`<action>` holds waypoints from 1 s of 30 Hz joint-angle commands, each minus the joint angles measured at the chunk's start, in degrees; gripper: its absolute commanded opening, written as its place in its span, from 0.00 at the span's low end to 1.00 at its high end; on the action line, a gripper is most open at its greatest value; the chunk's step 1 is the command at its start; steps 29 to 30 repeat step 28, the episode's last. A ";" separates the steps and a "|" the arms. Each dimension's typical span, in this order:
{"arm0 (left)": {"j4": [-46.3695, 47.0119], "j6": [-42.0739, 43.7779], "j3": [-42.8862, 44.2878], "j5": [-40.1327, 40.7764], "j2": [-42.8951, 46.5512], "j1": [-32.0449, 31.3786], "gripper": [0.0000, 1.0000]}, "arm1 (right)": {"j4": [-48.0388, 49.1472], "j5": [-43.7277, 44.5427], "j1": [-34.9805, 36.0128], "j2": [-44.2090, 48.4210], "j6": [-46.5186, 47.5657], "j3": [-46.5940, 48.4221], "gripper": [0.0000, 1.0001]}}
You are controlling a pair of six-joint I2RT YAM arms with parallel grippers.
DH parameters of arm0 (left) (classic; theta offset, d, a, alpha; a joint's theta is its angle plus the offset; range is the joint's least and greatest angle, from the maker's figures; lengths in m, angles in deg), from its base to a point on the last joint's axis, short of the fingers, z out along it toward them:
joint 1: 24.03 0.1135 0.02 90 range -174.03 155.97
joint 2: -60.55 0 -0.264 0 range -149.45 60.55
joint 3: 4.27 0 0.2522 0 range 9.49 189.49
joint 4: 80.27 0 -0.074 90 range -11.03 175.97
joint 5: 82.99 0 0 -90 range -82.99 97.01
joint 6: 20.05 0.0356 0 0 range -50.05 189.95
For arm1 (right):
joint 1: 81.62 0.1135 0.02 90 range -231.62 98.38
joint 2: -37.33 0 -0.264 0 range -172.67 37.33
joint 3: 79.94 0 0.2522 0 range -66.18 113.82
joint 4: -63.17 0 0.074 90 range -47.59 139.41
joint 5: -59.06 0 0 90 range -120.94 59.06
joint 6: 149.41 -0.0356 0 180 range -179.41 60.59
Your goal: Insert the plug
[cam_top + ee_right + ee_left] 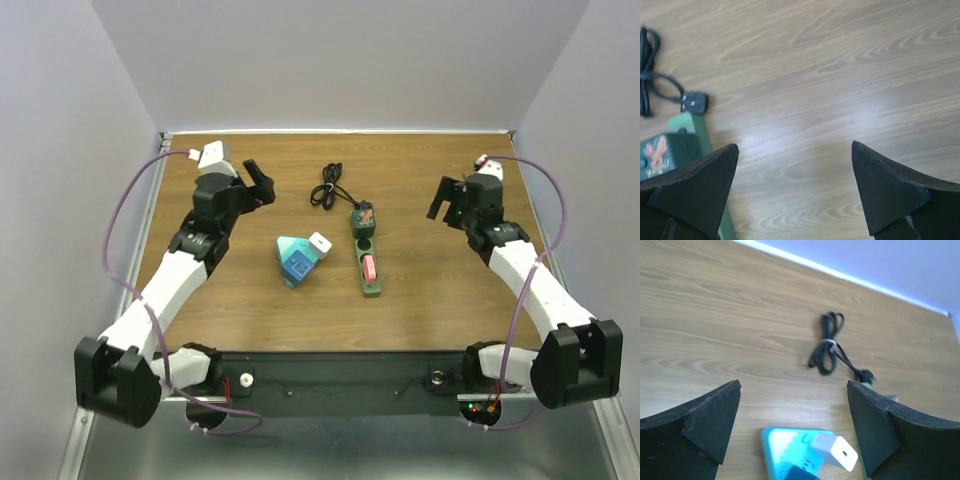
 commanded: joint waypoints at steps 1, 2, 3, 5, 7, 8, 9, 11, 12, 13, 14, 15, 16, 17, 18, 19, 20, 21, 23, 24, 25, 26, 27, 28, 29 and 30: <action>-3.15 2.36 -1.01 6.02 7.68 2.80 0.99 | 5.31 -10.13 -7.80 1.36 1.47 0.61 0.99; -3.77 2.97 -0.84 7.00 8.57 3.07 0.99 | 5.31 -10.85 -10.43 1.62 1.21 0.52 0.99; -4.39 3.24 -0.66 8.05 9.36 3.16 0.99 | 5.40 -11.64 -11.15 1.97 0.59 0.61 1.00; -5.89 3.59 0.04 10.95 10.86 3.25 0.99 | 5.57 -13.22 -13.26 2.77 0.06 0.52 1.00; -7.54 4.12 0.57 13.06 11.48 3.33 0.99 | 5.66 -14.11 -13.88 2.94 -0.11 0.79 1.00; -7.91 4.38 1.09 13.77 11.83 3.33 0.99 | 5.58 -16.20 -13.97 2.94 -0.11 1.14 1.00; -8.26 4.65 1.36 14.30 12.01 3.33 0.99 | 5.49 -16.48 -13.97 3.03 -0.29 1.23 1.00; -8.79 5.44 1.54 15.62 12.27 3.33 0.99 | 5.49 -16.92 -13.97 3.38 -0.20 1.40 1.00; -8.79 5.61 1.45 16.06 12.79 3.33 0.99 | 5.40 -16.57 -13.97 3.64 -0.03 1.49 1.00; -8.70 5.70 1.27 17.11 13.15 3.33 0.99 | 5.40 -16.31 -13.97 4.08 0.41 1.32 1.00; -8.09 6.23 0.66 17.46 14.02 3.33 0.99 | 5.49 -16.13 -13.97 4.43 0.50 1.40 1.00; -7.91 6.49 0.57 17.82 14.38 3.33 0.99 | 5.49 -15.78 -14.06 5.13 0.50 1.40 1.00; -7.82 6.67 0.48 18.43 14.64 3.33 0.99 | 5.40 -15.86 -14.06 5.31 0.59 1.58 1.00; -7.82 6.67 0.57 18.61 14.91 3.33 0.99 | 5.40 -15.87 -14.06 5.49 0.50 1.67 1.00; -7.91 7.02 0.66 18.78 15.17 3.33 0.99 | 5.31 -15.95 -13.97 5.49 0.67 1.84 1.00; -7.91 7.28 0.83 19.13 15.17 3.33 0.99 | 5.31 -15.95 -14.06 5.58 0.76 2.10 1.00; -7.82 7.29 0.92 19.22 15.17 3.42 0.99 | 5.22 -15.78 -14.06 5.67 0.85 2.11 1.00; -7.91 7.63 1.01 19.31 15.09 3.33 0.99 | 5.22 -15.78 -13.97 5.67 0.85 2.28 1.00; -7.91 7.90 1.18 19.66 14.91 3.33 0.99 | 5.31 -16.04 -14.06 5.67 0.77 2.11 1.00; -7.91 7.99 1.18 19.66 14.82 3.33 0.99 | 5.31 -15.95 -13.97 5.67 0.76 2.19 1.00; -7.91 8.08 1.27 19.84 14.82 3.33 0.99 | 5.31 -15.78 -13.97 5.67 0.68 2.02 1.00; -8.00 7.73 1.19 20.62 14.73 3.33 0.99 | 5.22 -15.52 -14.06 5.76 0.85 2.02 1.00; -7.74 7.03 0.92 21.07 14.99 3.33 0.99 | 5.31 -14.73 -14.06 5.84 0.85 2.02 1.00; -7.30 6.59 0.75 22.29 15.26 3.33 0.99 | 5.22 -13.07 -13.97 6.28 1.03 1.93 1.00; -7.30 6.59 0.75 22.29 15.26 3.33 0.99 | 5.22 -13.07 -13.97 6.28 1.03 1.93 1.00; -7.30 6.59 0.75 22.29 15.26 3.33 0.99 | 5.22 -13.07 -13.97 6.28 1.03 1.93 1.00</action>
